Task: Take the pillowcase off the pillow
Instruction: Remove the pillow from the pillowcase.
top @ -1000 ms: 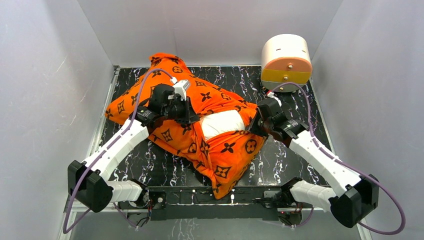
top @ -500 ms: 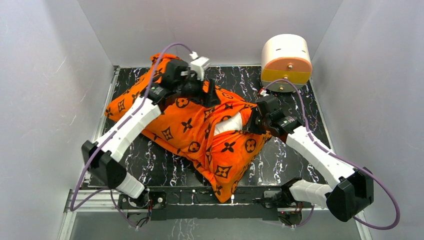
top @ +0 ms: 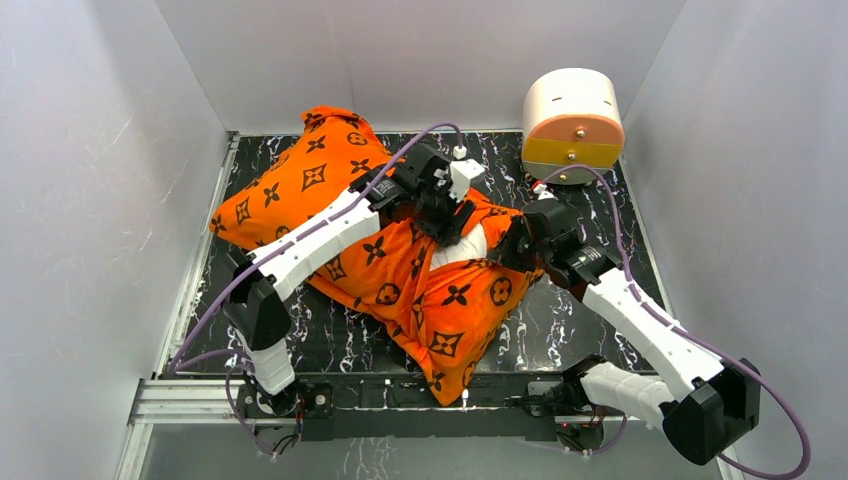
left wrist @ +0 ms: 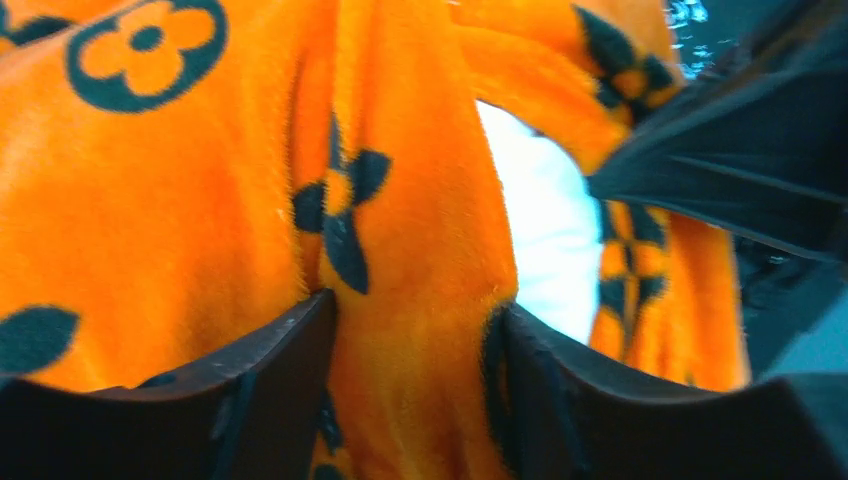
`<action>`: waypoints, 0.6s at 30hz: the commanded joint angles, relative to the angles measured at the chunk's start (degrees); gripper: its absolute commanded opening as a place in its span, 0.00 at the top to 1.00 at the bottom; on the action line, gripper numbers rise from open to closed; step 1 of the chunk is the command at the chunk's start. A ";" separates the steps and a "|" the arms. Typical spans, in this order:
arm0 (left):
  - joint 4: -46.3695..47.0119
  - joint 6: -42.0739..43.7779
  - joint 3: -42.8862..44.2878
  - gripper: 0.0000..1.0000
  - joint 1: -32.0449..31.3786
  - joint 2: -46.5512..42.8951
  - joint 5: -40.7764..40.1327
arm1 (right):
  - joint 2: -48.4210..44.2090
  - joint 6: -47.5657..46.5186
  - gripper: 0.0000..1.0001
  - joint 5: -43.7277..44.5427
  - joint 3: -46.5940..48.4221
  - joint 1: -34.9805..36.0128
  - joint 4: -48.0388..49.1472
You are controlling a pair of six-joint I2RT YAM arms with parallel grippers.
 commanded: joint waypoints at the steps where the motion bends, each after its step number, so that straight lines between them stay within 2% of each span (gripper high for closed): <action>1: -2.54 0.33 2.34 0.58 -0.61 2.73 -16.73 | -1.99 2.39 1.00 3.02 -1.63 -0.09 1.10; 4: -1.69 -1.10 4.26 0.86 0.09 3.09 -27.88 | -2.24 5.28 1.00 8.89 -1.96 -0.14 -4.61; 6: -1.54 -3.46 4.96 0.98 3.10 2.67 -30.65 | -3.02 7.87 1.00 13.34 -2.47 -0.16 -8.91; 11: -2.33 -8.11 1.06 1.00 17.63 -0.62 -25.84 | -8.85 12.97 1.00 20.18 -4.55 -2.27 -14.94; 15: 0.53 -8.77 -7.93 1.00 20.19 -5.49 -24.89 | -8.69 13.15 1.00 24.53 -4.38 -3.23 -17.55; 18: 1.76 -9.35 -11.97 1.00 20.10 -6.81 -14.29 | -4.92 9.75 1.00 23.58 -3.93 -3.34 -16.93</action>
